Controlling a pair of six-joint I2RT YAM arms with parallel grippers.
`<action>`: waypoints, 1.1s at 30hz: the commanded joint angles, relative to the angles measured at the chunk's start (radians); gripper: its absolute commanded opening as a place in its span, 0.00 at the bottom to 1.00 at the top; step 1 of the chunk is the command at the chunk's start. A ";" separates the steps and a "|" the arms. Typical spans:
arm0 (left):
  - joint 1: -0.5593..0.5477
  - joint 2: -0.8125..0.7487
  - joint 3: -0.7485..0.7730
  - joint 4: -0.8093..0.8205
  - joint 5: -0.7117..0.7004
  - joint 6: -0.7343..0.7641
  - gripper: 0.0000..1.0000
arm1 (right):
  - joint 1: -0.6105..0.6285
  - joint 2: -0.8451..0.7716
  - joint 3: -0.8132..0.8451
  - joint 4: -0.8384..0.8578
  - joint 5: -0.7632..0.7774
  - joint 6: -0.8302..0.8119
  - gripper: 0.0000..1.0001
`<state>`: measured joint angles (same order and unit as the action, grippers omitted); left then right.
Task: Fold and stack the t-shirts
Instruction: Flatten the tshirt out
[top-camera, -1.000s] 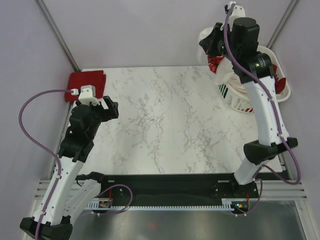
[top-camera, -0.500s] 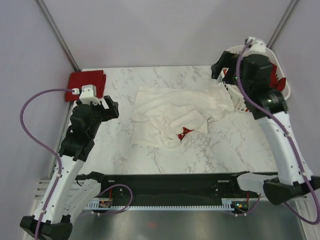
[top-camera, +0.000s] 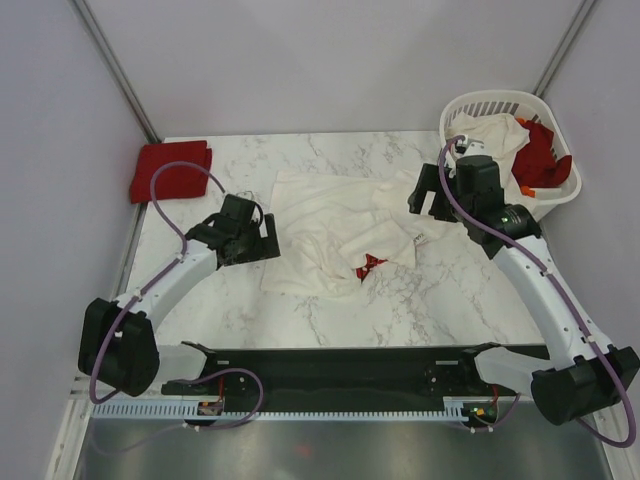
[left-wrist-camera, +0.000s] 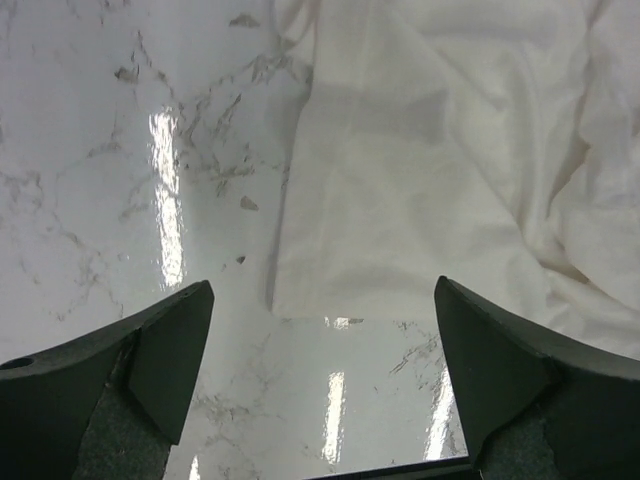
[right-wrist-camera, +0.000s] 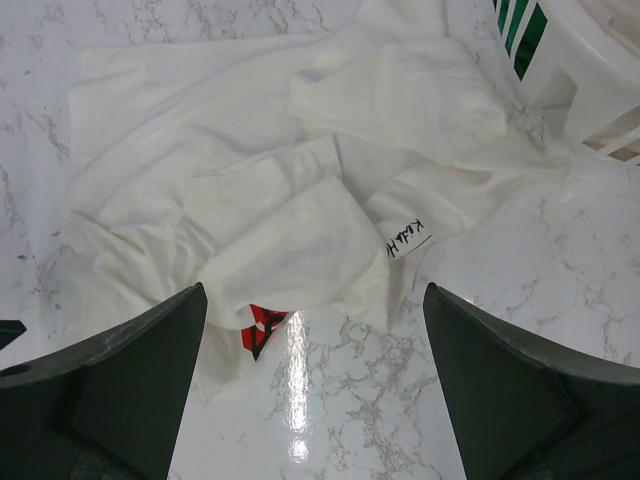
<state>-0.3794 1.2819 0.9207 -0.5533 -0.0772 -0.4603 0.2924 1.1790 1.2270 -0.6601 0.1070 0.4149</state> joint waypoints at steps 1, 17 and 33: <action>-0.001 0.032 -0.026 -0.023 -0.025 -0.150 1.00 | 0.002 -0.005 -0.040 0.056 -0.042 -0.007 0.98; -0.075 0.275 -0.082 0.055 -0.029 -0.247 0.79 | 0.002 -0.012 -0.072 0.071 -0.092 -0.013 0.98; 0.290 -0.136 -0.060 -0.103 -0.050 -0.164 0.02 | 0.002 0.146 -0.049 0.025 -0.039 0.010 0.98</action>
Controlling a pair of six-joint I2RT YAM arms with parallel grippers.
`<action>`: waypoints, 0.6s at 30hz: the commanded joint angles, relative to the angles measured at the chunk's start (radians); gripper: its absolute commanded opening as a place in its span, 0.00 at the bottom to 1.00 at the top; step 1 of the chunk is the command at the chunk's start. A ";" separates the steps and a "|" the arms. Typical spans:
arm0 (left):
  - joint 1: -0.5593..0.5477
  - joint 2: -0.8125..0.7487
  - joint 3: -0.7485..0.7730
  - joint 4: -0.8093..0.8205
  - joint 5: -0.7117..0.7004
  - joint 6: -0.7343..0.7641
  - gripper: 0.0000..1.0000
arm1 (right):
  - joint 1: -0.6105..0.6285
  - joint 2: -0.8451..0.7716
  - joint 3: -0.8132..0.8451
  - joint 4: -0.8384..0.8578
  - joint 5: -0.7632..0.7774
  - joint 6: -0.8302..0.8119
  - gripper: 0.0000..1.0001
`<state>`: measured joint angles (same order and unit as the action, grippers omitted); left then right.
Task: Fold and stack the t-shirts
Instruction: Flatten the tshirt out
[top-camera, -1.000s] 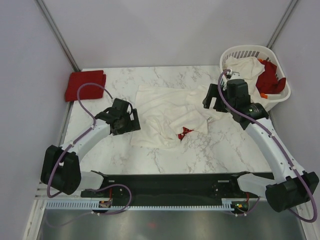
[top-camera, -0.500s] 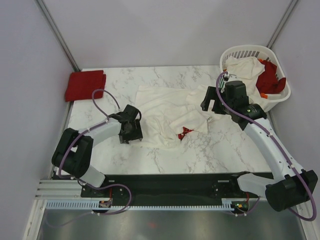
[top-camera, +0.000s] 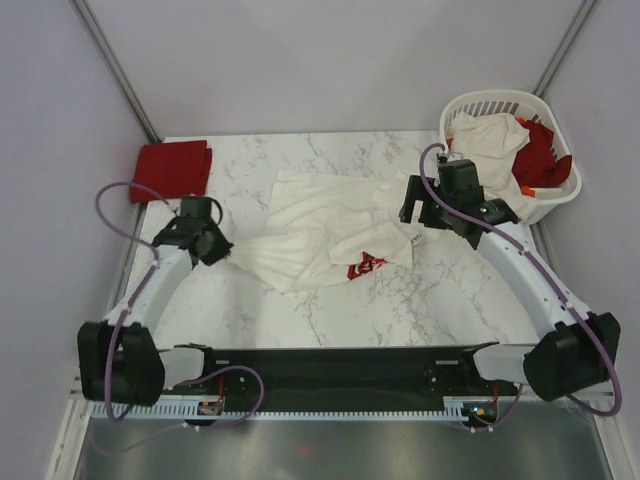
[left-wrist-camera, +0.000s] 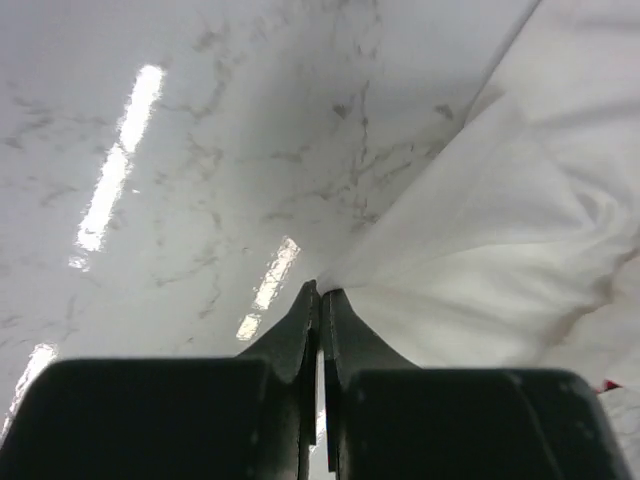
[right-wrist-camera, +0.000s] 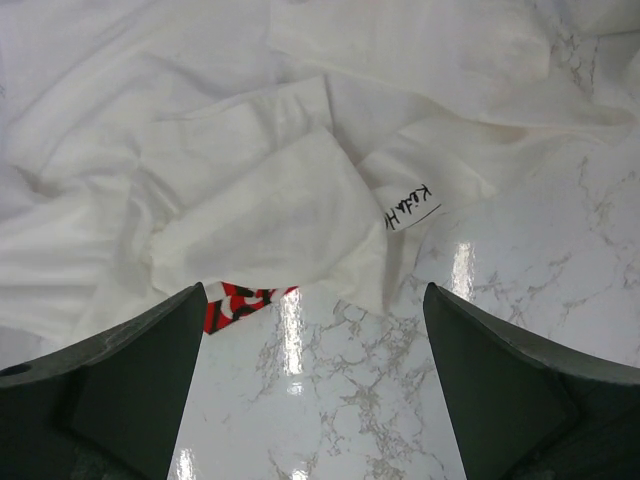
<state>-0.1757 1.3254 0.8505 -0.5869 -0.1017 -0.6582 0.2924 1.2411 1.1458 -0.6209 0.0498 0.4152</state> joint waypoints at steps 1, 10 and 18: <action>0.160 -0.225 0.031 -0.123 -0.027 0.048 0.02 | 0.004 0.107 0.041 -0.028 0.012 0.014 0.98; 0.317 -0.417 0.042 -0.211 -0.029 0.186 0.02 | 0.074 0.360 0.159 0.013 0.039 0.020 0.98; 0.315 -0.391 0.013 -0.163 0.022 0.196 0.02 | 0.221 0.680 0.497 0.013 0.028 -0.033 0.96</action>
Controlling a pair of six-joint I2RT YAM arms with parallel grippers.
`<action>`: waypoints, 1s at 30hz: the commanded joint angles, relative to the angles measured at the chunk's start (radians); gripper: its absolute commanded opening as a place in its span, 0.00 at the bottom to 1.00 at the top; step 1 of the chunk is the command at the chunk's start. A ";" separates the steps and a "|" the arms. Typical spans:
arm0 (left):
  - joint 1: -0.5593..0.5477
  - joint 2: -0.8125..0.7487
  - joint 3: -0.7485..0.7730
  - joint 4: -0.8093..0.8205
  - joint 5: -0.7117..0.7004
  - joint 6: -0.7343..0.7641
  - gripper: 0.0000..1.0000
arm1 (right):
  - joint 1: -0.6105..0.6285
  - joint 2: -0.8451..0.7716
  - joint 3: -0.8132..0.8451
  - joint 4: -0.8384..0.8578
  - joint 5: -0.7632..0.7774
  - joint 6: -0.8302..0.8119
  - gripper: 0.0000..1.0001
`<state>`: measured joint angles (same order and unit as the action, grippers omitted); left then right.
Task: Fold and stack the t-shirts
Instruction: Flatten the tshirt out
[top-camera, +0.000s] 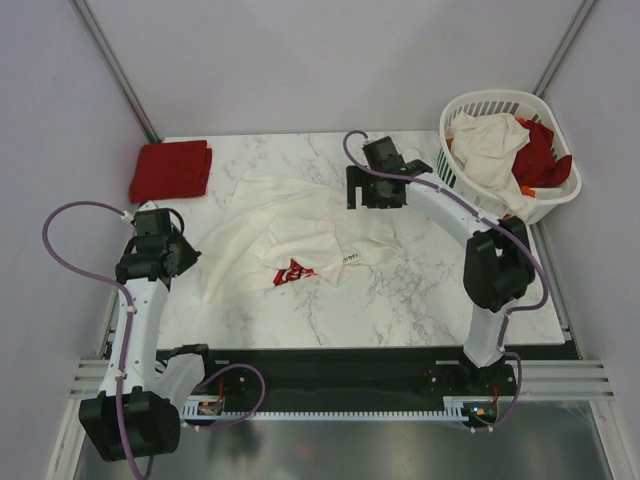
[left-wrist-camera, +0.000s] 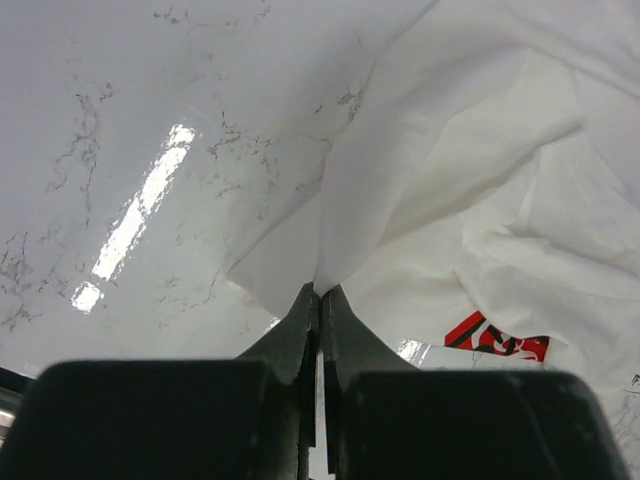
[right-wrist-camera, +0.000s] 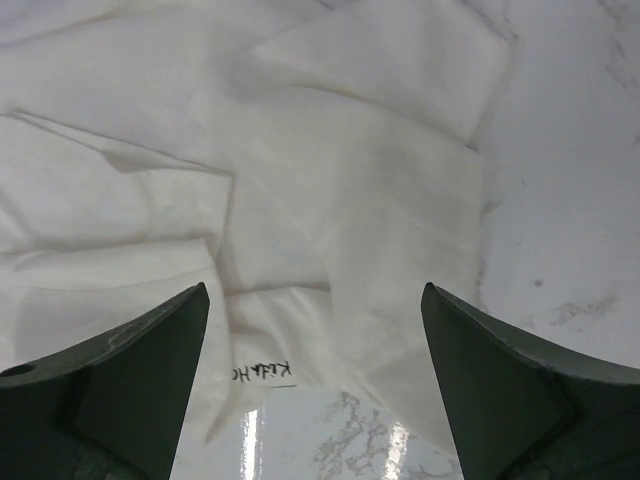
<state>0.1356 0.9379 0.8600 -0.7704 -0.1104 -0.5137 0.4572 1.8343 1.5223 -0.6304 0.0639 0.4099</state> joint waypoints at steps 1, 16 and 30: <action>0.002 0.002 0.002 0.022 0.035 0.052 0.02 | 0.073 0.120 0.181 0.021 0.030 -0.028 0.95; 0.004 0.015 -0.007 0.042 0.061 0.060 0.02 | 0.155 0.600 0.671 -0.094 0.198 -0.091 0.67; 0.004 0.019 -0.010 0.043 0.063 0.061 0.02 | 0.172 0.606 0.619 -0.097 0.247 -0.097 0.16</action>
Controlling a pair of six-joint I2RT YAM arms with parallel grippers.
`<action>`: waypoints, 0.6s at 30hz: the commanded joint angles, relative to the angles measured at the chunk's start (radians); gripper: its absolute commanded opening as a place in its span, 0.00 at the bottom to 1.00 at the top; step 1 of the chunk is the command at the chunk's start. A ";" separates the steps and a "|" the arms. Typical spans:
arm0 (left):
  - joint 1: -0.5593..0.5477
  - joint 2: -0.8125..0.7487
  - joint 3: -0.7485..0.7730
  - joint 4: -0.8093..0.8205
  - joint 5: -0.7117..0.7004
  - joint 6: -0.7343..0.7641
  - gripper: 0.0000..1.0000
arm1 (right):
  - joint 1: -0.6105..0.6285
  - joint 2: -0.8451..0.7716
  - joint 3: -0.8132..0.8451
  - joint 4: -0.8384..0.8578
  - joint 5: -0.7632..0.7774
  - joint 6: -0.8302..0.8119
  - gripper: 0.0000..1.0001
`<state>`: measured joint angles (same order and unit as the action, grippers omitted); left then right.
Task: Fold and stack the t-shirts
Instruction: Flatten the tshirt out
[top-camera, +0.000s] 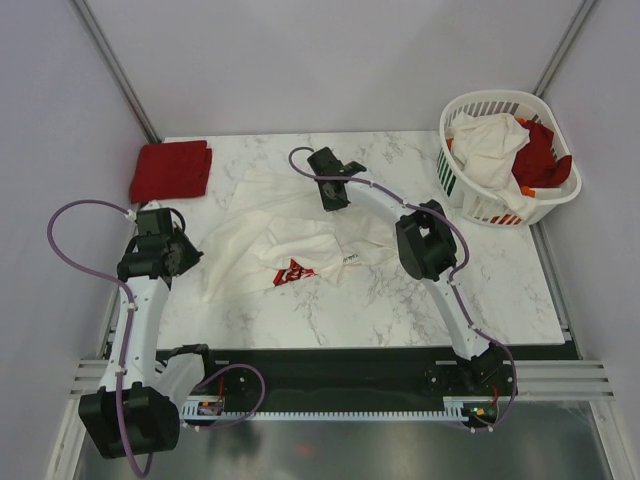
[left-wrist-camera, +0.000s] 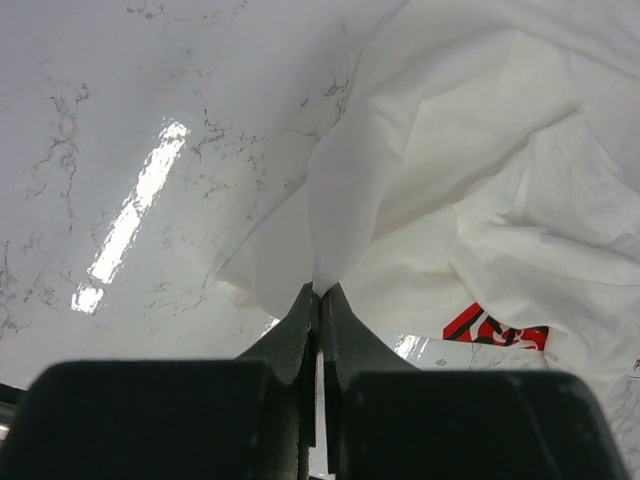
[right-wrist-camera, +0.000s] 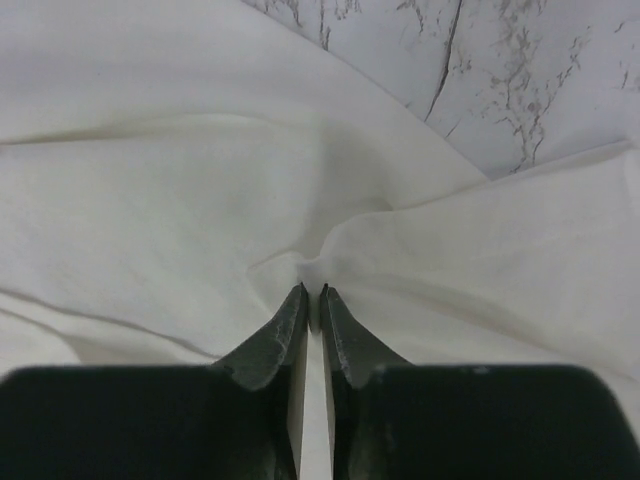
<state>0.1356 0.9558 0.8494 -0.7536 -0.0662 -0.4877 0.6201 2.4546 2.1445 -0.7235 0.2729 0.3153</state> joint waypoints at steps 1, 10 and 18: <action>0.004 0.003 0.000 0.026 0.019 0.037 0.02 | 0.009 -0.022 -0.008 -0.005 0.045 -0.008 0.10; 0.002 0.003 0.000 0.025 0.011 0.037 0.02 | 0.009 -0.276 -0.044 -0.037 0.265 -0.059 0.00; 0.004 -0.029 -0.001 0.026 -0.020 0.031 0.02 | -0.092 -0.617 -0.254 -0.031 0.374 -0.036 0.00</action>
<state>0.1356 0.9543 0.8494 -0.7536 -0.0700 -0.4877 0.5991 1.9396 1.9656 -0.7563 0.5564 0.2653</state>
